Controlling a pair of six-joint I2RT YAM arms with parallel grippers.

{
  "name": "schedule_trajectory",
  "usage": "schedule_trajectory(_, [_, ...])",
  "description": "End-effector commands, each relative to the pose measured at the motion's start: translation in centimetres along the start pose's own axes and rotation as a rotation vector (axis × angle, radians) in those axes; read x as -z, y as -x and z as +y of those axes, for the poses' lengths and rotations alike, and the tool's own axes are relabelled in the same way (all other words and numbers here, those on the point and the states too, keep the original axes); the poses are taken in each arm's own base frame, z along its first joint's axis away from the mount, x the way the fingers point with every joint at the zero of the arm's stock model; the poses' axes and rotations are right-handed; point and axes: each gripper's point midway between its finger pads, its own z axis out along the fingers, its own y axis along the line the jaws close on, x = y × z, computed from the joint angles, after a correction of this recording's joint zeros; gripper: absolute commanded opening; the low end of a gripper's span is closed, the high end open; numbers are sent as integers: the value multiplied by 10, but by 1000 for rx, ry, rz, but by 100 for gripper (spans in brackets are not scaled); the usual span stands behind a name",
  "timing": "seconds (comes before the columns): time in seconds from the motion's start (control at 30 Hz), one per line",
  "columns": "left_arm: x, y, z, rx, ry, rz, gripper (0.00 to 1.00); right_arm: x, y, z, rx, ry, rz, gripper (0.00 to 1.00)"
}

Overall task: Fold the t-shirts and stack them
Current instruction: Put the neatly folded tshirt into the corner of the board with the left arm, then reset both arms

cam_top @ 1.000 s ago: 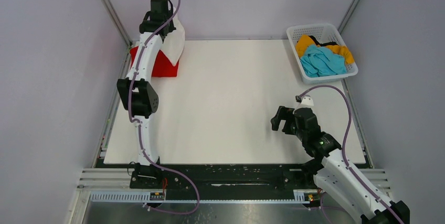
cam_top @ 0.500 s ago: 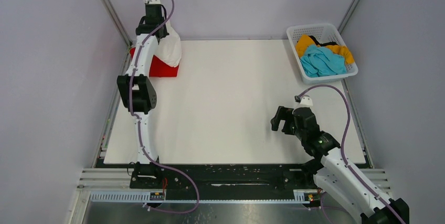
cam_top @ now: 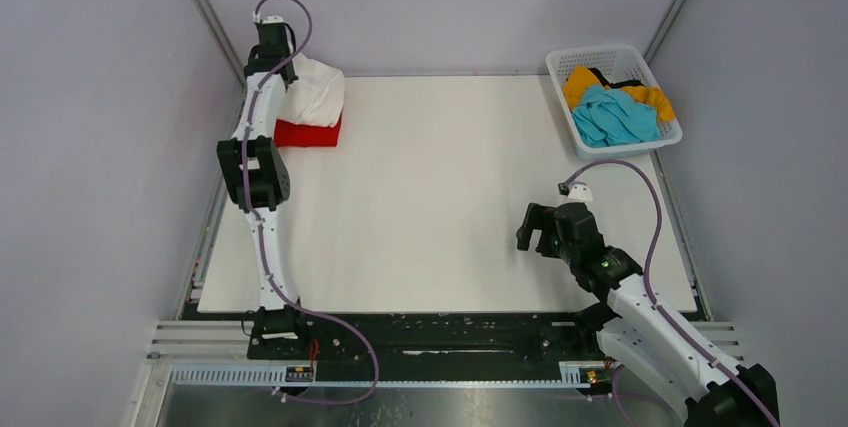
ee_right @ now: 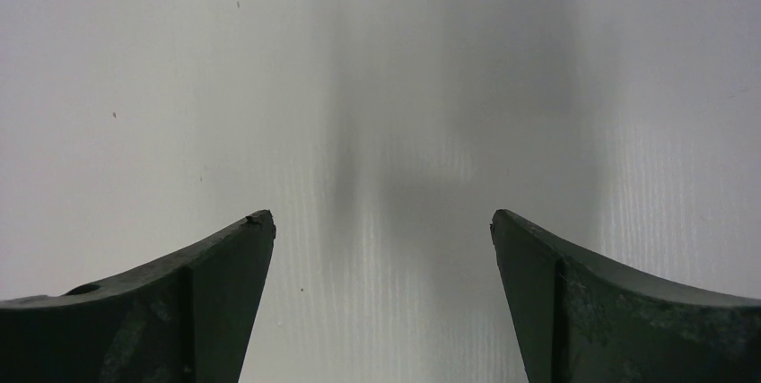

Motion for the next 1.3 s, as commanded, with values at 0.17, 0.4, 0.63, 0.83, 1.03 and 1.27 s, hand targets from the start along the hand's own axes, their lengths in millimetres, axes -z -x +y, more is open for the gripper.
schedule_trajectory(0.17, [-20,18,47,10,236,-112,29,5,36,1,6,-43,-99,99])
schedule_trajectory(0.4, [-19,25,61,58,331,-151,97,5,39,1,13,-49,-94,100])
schedule_trajectory(0.63, [2,33,-9,206,-91,-139,99,6,42,1,11,-55,-101,100])
schedule_trajectory(0.83, [53,41,-64,352,-340,-109,99,11,45,-2,-10,-64,-131,100])
schedule_trajectory(1.03, [150,45,-104,363,-430,-201,99,17,49,-6,-38,-68,-174,100])
schedule_trajectory(1.27, [253,-14,-99,426,-417,-214,99,23,51,0,-49,-26,-189,99])
